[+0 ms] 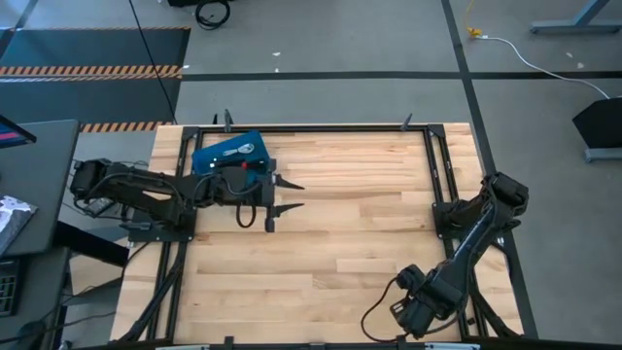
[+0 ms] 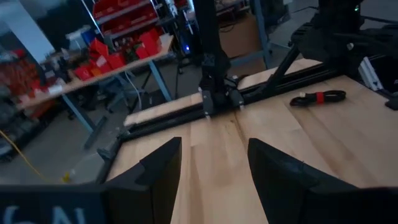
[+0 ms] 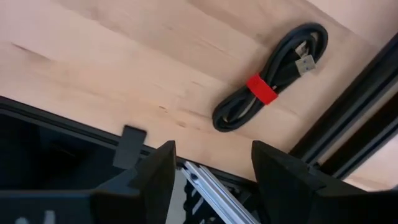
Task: Pick and place USB-C Cables
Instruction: Put the black charger cable into the blue bin
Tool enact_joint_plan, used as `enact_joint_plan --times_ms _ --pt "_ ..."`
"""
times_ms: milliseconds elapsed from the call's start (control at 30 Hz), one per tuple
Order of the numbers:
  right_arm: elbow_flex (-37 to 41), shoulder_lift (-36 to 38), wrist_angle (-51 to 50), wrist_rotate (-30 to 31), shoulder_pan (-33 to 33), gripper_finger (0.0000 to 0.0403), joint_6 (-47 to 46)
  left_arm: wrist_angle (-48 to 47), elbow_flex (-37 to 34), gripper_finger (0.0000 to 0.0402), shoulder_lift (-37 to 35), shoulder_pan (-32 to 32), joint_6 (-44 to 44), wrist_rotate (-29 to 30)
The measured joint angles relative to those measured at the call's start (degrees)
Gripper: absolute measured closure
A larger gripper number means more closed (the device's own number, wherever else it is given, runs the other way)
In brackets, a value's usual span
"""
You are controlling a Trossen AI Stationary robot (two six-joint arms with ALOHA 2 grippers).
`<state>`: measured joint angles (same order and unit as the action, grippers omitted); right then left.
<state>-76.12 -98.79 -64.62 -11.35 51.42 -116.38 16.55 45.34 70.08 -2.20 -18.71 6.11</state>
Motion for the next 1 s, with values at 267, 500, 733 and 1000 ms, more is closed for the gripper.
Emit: enact_joint_plan --times_ms 267,500,733,1000 --pt "0.0 -1.5 2.3 -0.1 1.1 0.0187 -0.7 -4.2 0.0 0.0209 0.0 -1.6 4.7 0.0" --pt "0.3 -1.5 5.1 2.8 1.2 0.0187 -1.1 -7.0 0.0 0.0210 0.0 -4.2 13.5 0.0" --pt "3.2 -1.5 7.4 4.5 1.4 0.0187 -4.8 -16.5 0.0 0.0209 0.0 -7.0 21.4 0.0" --pt "7.7 -1.5 12.4 3.7 2.3 0.0186 -6.7 -23.6 0.0 0.0209 0.0 -13.3 26.7 6.1"
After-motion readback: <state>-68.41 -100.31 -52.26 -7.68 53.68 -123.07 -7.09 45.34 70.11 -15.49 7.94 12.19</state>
